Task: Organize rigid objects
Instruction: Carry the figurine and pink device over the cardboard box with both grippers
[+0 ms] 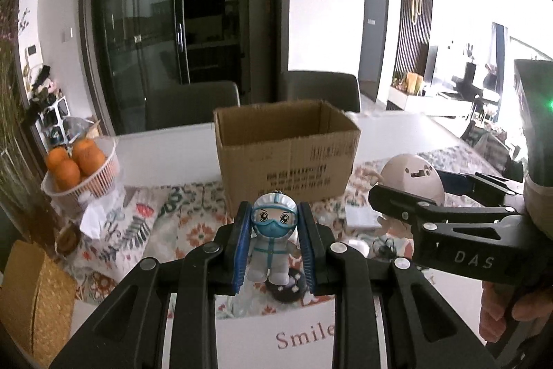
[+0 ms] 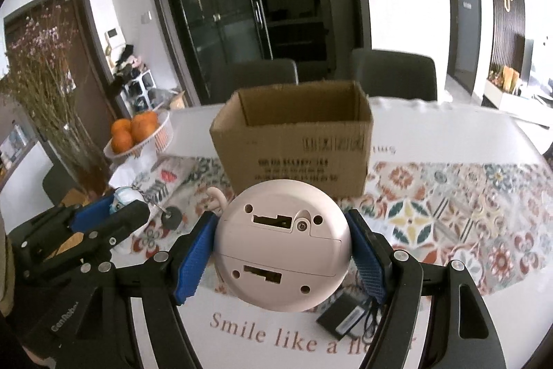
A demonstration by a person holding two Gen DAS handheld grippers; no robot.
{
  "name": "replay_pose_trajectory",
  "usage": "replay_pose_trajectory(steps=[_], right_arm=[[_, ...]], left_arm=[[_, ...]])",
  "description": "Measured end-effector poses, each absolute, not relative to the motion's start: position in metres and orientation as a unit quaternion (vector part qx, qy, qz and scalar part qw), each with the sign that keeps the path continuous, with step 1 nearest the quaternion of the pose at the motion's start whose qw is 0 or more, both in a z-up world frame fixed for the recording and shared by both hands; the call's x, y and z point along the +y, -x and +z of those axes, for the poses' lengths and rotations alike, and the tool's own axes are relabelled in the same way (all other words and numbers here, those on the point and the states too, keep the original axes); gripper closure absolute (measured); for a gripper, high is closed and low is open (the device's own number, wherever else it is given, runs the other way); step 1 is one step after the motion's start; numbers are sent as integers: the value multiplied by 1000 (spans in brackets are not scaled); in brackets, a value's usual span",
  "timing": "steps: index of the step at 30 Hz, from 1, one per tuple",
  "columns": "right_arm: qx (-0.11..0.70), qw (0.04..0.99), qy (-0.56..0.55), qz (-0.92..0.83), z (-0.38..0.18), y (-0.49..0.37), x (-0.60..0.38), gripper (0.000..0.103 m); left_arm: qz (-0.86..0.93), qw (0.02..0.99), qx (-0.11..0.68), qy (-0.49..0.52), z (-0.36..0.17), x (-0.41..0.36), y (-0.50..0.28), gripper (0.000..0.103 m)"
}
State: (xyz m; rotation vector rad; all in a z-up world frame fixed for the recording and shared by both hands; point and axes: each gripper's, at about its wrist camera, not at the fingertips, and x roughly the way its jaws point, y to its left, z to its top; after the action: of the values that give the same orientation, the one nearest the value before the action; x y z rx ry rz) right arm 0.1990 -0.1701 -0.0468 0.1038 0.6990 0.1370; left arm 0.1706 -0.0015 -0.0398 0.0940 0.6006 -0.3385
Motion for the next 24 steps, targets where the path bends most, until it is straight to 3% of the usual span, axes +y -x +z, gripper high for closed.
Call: replay_pose_trajectory(steps=[24], right_arm=[[292, 954, -47, 46, 20, -252, -182, 28]], left_arm=[[-181, 951, 248, -35, 21, -12, -240, 76]])
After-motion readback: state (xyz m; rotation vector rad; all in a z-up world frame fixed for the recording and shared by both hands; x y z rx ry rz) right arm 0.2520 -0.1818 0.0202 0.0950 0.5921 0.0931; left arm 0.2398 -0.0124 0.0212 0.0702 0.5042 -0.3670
